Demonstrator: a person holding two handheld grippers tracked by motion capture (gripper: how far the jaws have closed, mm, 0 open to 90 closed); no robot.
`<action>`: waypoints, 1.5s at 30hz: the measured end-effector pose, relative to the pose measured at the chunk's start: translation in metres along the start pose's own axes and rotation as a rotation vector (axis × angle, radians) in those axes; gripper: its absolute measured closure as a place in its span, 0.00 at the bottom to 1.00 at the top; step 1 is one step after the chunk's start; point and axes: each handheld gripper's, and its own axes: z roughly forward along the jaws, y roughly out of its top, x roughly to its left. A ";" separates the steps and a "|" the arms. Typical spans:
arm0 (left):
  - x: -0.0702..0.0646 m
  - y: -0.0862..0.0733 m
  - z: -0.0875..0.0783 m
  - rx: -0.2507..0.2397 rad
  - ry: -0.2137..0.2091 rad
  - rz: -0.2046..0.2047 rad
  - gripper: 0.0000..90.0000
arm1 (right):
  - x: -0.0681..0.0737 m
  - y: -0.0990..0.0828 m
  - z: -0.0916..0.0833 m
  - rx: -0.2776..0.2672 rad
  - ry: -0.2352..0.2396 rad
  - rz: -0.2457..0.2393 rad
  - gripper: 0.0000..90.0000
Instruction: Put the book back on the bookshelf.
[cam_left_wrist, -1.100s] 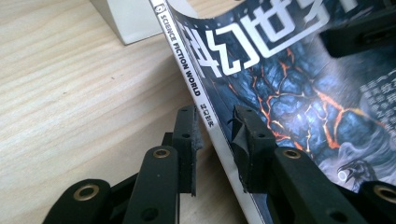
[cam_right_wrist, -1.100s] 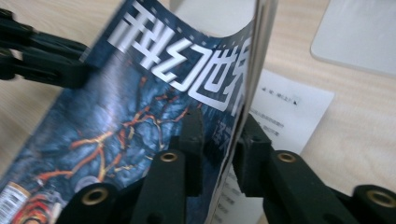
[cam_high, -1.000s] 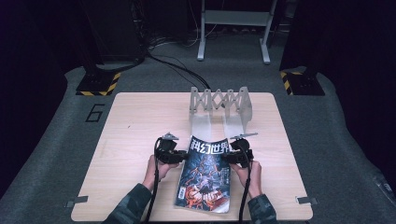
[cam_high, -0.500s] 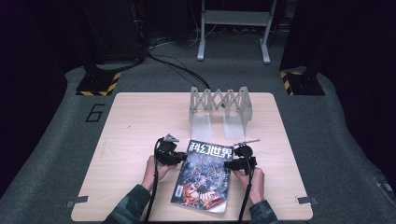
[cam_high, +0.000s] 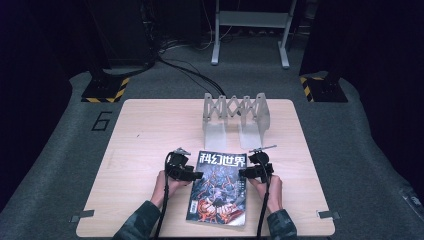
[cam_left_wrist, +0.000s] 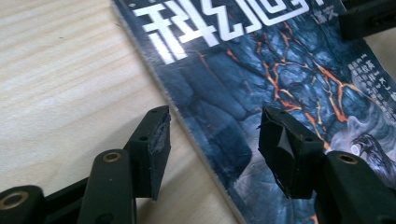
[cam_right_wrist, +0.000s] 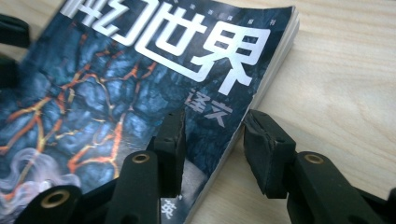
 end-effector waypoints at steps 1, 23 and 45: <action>-0.001 -0.001 0.000 -0.002 -0.003 0.001 0.50 | 0.000 0.000 -0.001 -0.006 0.005 -0.005 0.66; -0.004 -0.006 -0.002 -0.013 -0.003 -0.004 0.53 | 0.009 0.015 0.007 -0.064 0.052 -0.036 0.78; 0.004 0.002 -0.005 -0.048 -0.052 -0.037 0.33 | 0.070 0.027 -0.055 -0.315 0.057 -0.338 0.99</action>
